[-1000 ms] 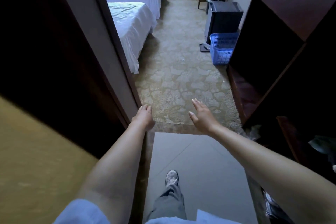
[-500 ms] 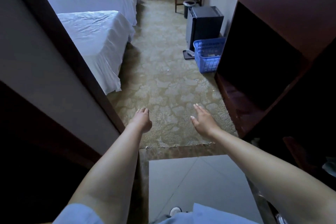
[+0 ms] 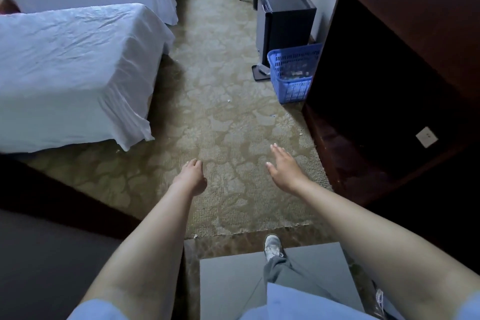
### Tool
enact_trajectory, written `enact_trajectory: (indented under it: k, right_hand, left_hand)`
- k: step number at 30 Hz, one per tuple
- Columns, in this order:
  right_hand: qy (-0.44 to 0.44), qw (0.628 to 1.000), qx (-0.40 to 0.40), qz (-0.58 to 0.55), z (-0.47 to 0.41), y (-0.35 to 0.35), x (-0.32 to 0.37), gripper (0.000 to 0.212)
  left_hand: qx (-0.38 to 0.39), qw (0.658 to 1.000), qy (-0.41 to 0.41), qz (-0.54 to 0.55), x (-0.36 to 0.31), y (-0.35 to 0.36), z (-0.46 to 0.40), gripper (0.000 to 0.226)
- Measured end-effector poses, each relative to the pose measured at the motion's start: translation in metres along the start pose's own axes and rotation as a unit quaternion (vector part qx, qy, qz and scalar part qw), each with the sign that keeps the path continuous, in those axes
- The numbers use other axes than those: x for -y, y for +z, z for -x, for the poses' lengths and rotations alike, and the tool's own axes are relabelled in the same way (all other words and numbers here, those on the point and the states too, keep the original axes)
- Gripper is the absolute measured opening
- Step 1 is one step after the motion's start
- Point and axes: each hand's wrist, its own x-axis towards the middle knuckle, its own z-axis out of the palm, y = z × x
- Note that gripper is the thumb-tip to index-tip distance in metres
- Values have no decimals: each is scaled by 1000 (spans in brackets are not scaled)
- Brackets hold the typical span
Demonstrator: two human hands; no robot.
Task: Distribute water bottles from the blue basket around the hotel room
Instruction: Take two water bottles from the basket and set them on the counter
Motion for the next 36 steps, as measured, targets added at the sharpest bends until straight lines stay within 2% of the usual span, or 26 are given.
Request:
enact_trajectory:
  k: [6,16,28,33,36]
  right_hand:
    - [28,1000,-6,7,-82,-61,-34,57]
    - [61,997,-40,-3,-183,-121,-56,56]
    - [129,989,-75,-22,-346,-175,-54,55]
    - [162,982,-96,-34,-411,-195,-49,53]
    - [165,983,-77,-31,-438,-196,-48,54]
  left_hand:
    - [-14,999,29,7,-62,-41,-87,55]
    - [-14,998,56,-13,-108,-89,-203,54]
    - [7,991,127,-38,-124,-165,-404,50]
    - [6,991,129,-45,-116,-201,-484,54]
    - [19,991,127,-50,-115,-217,-516,59]
